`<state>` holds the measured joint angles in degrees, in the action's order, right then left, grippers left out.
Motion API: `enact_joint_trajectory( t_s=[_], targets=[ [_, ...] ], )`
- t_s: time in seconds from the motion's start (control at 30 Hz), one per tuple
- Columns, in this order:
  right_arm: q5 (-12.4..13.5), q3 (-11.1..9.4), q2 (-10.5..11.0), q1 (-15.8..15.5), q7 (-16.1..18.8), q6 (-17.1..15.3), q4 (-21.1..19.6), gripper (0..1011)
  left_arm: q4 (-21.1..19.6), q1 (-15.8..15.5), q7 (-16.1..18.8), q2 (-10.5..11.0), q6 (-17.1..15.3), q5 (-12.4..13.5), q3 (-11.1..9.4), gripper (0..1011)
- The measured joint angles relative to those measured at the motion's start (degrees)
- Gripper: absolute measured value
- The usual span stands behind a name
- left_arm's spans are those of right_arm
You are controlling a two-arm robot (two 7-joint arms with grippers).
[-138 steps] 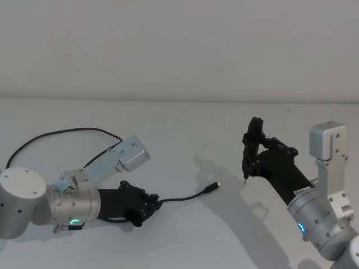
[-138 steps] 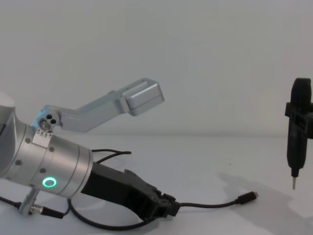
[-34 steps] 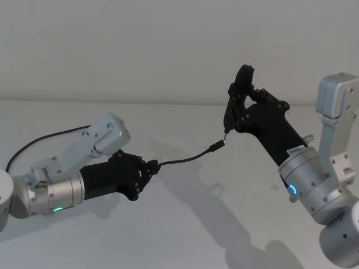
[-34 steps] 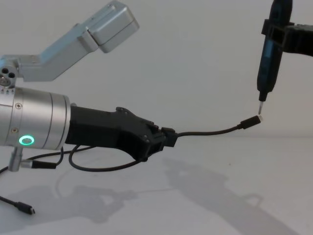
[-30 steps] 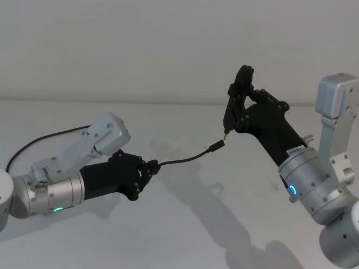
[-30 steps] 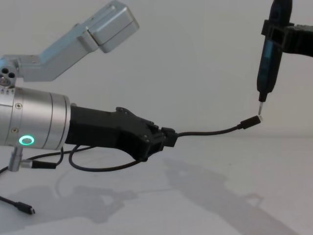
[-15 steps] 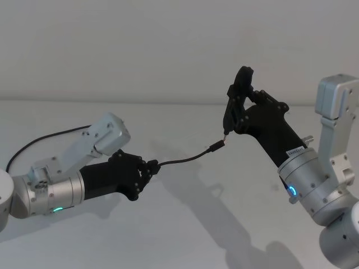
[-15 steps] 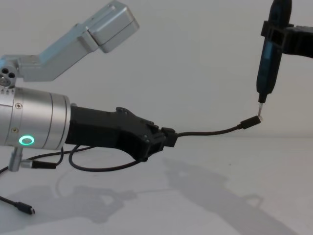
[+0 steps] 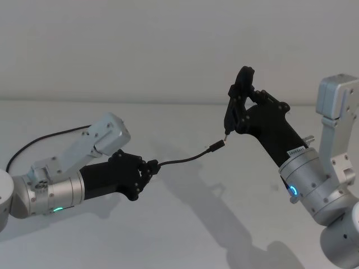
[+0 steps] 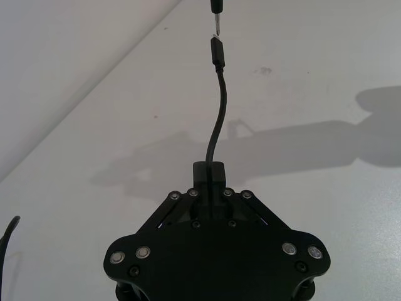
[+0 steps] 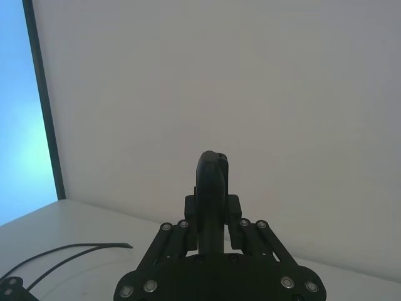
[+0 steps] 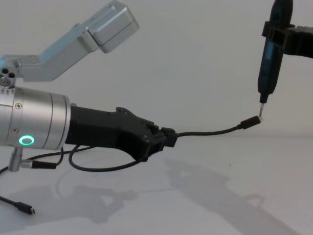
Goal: Pick up the data cable with the one hand.
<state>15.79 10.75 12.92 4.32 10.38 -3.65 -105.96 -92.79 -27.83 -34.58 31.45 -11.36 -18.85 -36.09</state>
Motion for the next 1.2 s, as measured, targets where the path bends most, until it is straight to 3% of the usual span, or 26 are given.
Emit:
enact_joint_trajectory(
  t_s=[1.2],
  targets=[
    [0.8,-0.4,0.2,0.6,0.7,0.1,1.5,274,0.0,0.0,0.0,0.0,0.0,0.0,0.0,36]
  ],
)
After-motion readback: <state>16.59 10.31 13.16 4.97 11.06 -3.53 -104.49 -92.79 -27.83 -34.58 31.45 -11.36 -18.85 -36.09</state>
